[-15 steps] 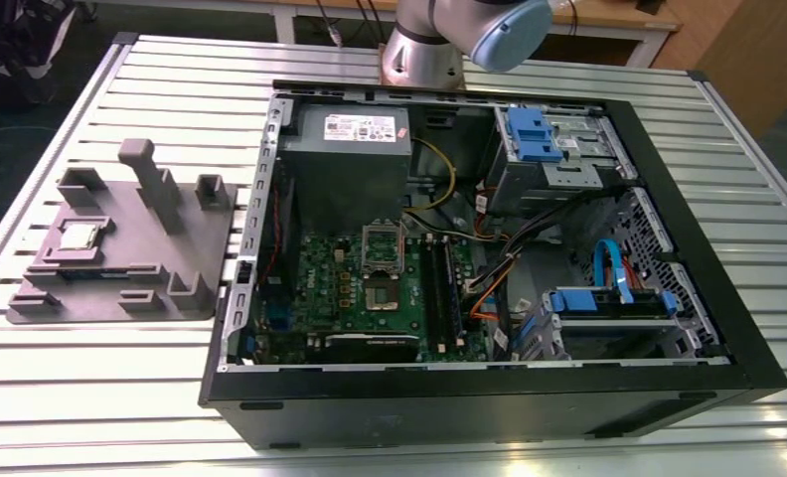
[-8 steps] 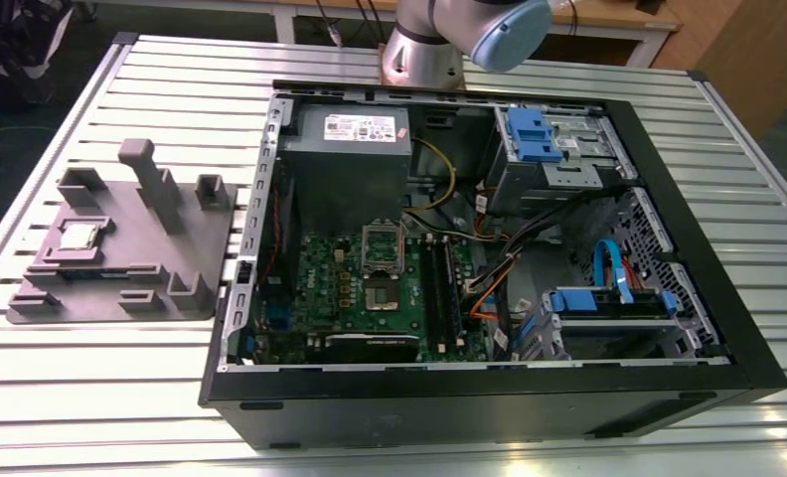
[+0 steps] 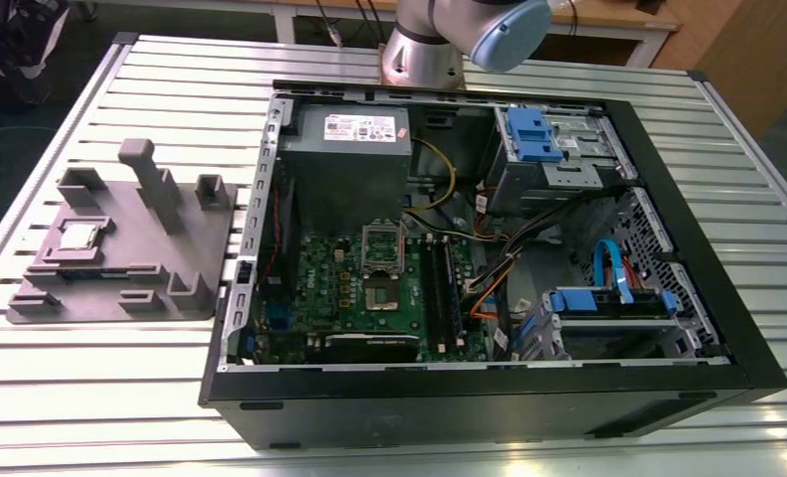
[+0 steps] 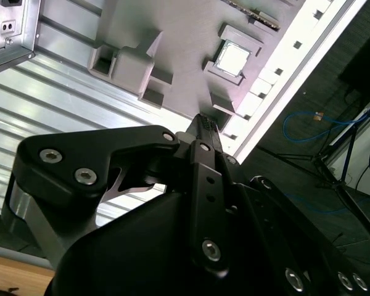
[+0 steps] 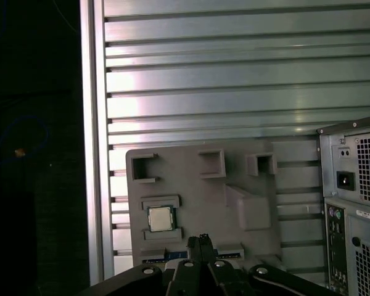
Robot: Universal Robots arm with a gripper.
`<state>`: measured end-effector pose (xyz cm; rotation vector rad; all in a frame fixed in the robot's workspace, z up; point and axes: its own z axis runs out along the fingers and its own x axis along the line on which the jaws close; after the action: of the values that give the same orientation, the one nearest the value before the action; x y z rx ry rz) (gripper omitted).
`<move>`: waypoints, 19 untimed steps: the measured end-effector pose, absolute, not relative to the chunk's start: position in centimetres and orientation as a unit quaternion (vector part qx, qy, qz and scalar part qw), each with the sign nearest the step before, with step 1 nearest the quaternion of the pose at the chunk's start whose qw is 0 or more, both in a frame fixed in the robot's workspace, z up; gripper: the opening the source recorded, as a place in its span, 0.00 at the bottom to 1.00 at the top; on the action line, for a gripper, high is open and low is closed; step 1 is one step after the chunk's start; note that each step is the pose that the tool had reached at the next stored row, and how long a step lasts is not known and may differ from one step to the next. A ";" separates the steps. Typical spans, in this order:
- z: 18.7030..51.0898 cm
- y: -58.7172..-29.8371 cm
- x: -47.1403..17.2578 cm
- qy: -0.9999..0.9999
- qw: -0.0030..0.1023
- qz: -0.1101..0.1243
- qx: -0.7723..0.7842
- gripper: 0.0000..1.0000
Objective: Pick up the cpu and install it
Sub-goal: 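Reach for the cpu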
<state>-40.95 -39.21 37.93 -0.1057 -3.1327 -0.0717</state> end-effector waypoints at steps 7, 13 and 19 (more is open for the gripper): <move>37.9 -39.2 -41.1 -0.999 0.003 -0.023 -0.034 0.11; 37.9 -39.2 -41.3 -0.999 0.003 -0.023 -0.034 0.11; 37.9 -39.2 -41.5 -0.999 0.003 -0.023 -0.034 0.11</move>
<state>-41.51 -39.21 37.86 -0.1057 -3.1327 -0.0717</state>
